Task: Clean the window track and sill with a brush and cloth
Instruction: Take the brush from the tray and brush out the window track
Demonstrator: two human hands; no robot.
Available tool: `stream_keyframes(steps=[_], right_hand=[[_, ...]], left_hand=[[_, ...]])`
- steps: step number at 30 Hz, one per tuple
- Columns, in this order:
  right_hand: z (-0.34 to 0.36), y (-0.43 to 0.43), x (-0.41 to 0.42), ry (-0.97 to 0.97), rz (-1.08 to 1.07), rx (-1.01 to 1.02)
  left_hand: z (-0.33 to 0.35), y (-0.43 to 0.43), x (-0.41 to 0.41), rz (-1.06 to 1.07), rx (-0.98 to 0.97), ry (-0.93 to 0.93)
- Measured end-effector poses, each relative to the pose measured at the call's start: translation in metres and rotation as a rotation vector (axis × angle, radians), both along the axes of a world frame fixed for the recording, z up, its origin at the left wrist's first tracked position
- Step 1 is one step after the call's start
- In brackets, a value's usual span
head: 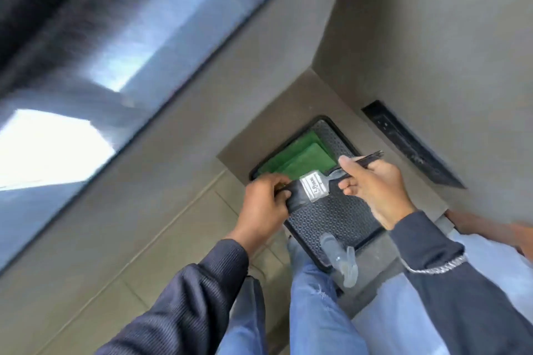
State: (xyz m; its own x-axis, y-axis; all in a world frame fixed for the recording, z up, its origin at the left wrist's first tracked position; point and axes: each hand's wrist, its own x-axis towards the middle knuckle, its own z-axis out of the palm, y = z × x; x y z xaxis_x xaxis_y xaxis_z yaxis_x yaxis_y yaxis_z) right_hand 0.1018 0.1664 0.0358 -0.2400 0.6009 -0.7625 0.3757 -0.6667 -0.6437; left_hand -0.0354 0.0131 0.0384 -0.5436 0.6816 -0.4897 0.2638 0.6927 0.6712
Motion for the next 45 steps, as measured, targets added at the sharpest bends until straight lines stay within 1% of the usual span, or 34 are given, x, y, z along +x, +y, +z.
stream_keyframes(steps=[3,6,9,11,12,14,17,19,20,21,23,25,26,28,30,31,35,37,38,39,41,42,43,45], right_hand=[[0.094,-0.015,-0.045,0.131,0.168,0.138],[0.171,-0.045,-0.097,0.275,0.244,0.266],[0.222,-0.091,-0.143,0.461,0.274,0.314],[0.234,-0.119,-0.169,0.510,0.320,0.335],[0.240,-0.145,-0.189,0.529,0.348,0.345],[0.251,-0.189,-0.225,0.527,0.364,0.370],[0.273,-0.239,-0.272,0.538,0.348,0.482],[0.289,-0.259,-0.296,0.531,0.376,0.620],[0.297,-0.267,-0.306,0.517,0.418,0.744],[0.306,-0.273,-0.314,0.487,0.474,0.908],[0.321,-0.277,-0.330,0.395,0.612,1.299],[0.331,-0.274,-0.342,0.315,0.737,1.619],[0.333,-0.272,-0.348,0.257,0.795,1.726],[0.332,-0.268,-0.360,0.100,0.900,1.828],[0.325,-0.274,-0.367,0.012,0.965,1.804],[0.320,-0.284,-0.370,0.007,0.989,1.766],[0.300,-0.345,-0.380,0.130,1.048,1.590],[0.296,-0.375,-0.384,0.230,1.008,1.498],[0.295,-0.389,-0.385,0.275,0.974,1.391],[0.294,-0.400,-0.388,0.327,0.945,1.234],[0.291,-0.419,-0.393,0.436,0.867,0.834],[0.286,-0.422,-0.395,0.472,0.801,0.668],[0.281,-0.422,-0.397,0.476,0.743,0.568],[0.269,-0.404,-0.397,0.372,0.712,0.548]], left_hand=[[0.090,-0.028,-0.029,-0.009,0.181,0.219],[0.160,-0.071,-0.052,0.090,0.326,0.365],[0.213,-0.130,-0.082,0.252,0.456,0.498],[0.231,-0.159,-0.100,0.341,0.511,0.557],[0.238,-0.189,-0.112,0.395,0.524,0.616],[0.241,-0.241,-0.132,0.475,0.477,0.721],[0.227,-0.310,-0.148,0.491,0.242,0.858],[0.212,-0.339,-0.154,0.475,0.079,0.892],[0.205,-0.351,-0.157,0.494,0.005,0.875],[0.198,-0.361,-0.159,0.534,-0.054,0.837],[0.182,-0.377,-0.161,0.601,-0.137,0.777],[0.168,-0.384,-0.158,0.556,-0.216,0.807],[0.162,-0.385,-0.157,0.534,-0.240,0.839],[0.158,-0.384,-0.159,0.539,-0.254,0.871],[0.156,-0.382,-0.161,0.548,-0.248,0.885],[0.154,-0.381,-0.162,0.554,-0.246,0.888],[0.152,-0.381,-0.165,0.548,-0.247,0.884],[0.152,-0.381,-0.164,0.548,-0.253,0.878],[0.153,-0.381,-0.164,0.548,-0.254,0.874],[0.153,-0.381,-0.164,0.547,-0.253,0.872],[0.152,-0.381,-0.164,0.544,-0.256,0.865],[0.152,-0.381,-0.164,0.543,-0.258,0.863],[0.151,-0.382,-0.164,0.544,-0.257,0.865],[0.150,-0.382,-0.164,0.549,-0.246,0.873]])
